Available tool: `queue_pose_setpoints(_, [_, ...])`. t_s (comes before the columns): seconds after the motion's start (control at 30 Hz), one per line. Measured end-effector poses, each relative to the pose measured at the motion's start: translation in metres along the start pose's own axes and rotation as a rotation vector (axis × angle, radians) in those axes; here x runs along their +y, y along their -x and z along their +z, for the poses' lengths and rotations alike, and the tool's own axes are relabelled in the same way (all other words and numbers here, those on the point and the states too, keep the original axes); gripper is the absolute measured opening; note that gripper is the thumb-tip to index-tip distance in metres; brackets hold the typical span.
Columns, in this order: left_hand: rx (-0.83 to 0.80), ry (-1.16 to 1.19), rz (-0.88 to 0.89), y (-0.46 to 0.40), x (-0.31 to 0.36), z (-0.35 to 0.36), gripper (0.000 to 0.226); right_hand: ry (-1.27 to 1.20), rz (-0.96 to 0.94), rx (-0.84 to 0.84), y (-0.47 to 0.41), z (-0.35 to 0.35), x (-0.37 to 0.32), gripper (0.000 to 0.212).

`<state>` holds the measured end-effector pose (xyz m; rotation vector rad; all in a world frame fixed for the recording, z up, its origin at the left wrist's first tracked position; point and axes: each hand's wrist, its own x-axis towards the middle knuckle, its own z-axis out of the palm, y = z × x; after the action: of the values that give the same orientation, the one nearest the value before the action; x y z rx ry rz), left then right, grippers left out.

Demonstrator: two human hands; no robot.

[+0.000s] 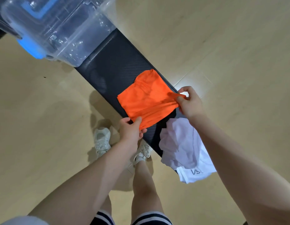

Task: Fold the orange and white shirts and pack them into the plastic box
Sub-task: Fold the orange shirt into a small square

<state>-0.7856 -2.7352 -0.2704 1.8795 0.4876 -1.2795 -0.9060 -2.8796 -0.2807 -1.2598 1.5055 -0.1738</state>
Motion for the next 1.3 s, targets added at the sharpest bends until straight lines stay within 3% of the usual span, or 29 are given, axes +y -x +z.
queue_pose_setpoints(0.07, [-0.039, -0.060, 0.032, -0.002, 0.015, -0.006, 0.005, 0.086, -0.040, -0.074, -0.006, 0.004, -0.021, 0.022])
queue_pose_setpoints(0.2, [-0.211, -0.062, -0.020, -0.010, 0.045, -0.018, 0.012, 0.078, 0.051, -0.323, -0.017, 0.007, -0.058, 0.021])
queue_pose_setpoints(0.3, [-0.304, -0.349, 0.116, -0.026, 0.059, -0.030, 0.013, 0.158, 0.056, -0.449, -0.032, 0.008, -0.070, 0.016])
queue_pose_setpoints(0.47, [-0.128, -0.524, 0.403, -0.062, 0.068, -0.032, 0.022, 0.346, -0.071, -0.233, -0.067, 0.040, -0.057, 0.008])
queue_pose_setpoints(0.6, [-0.072, -0.690, 0.509, -0.095, 0.067, -0.037, 0.043, 0.395, -0.067, -0.122, -0.086, 0.070, -0.038, 0.002])
queue_pose_setpoints(0.73, [0.015, -0.738, 0.587, -0.116, 0.073, -0.035, 0.045, 0.345, -0.050, 0.015, -0.083, 0.083, -0.033, 0.022])
queue_pose_setpoints(0.8, [0.029, -0.748, 0.597, -0.121, 0.076, -0.034, 0.038, 0.460, -0.159, 0.155, -0.073, 0.085, -0.032, 0.031])
queue_pose_setpoints(0.87, [0.036, -0.751, 0.573, -0.126, 0.081, -0.031, 0.039, 0.799, -0.563, 0.261, -0.054, 0.093, -0.027, 0.040])
queue_pose_setpoints(0.93, [0.025, -0.726, 0.508, -0.131, 0.085, -0.030, 0.041, 0.975, -0.988, 0.134, -0.032, 0.109, -0.012, 0.044])
queue_pose_setpoints(0.97, [0.004, -0.698, 0.466, -0.135, 0.086, -0.032, 0.042, 1.024, -1.087, 0.024, -0.024, 0.118, -0.003, 0.047])
queue_pose_setpoints(1.07, [-0.092, -0.647, 0.419, -0.146, 0.090, -0.040, 0.036, 1.153, -1.072, -0.149, -0.024, 0.138, 0.020, 0.060])
queue_pose_setpoints(1.2, [-0.177, -0.747, 0.460, -0.153, 0.092, -0.044, 0.020, 1.190, -0.953, -0.159, -0.048, 0.146, 0.022, 0.066])
queue_pose_setpoints(1.3, [-0.125, -0.897, 0.598, -0.151, 0.089, -0.044, 0.030, 1.180, -0.947, -0.132, -0.053, 0.143, 0.026, 0.063])
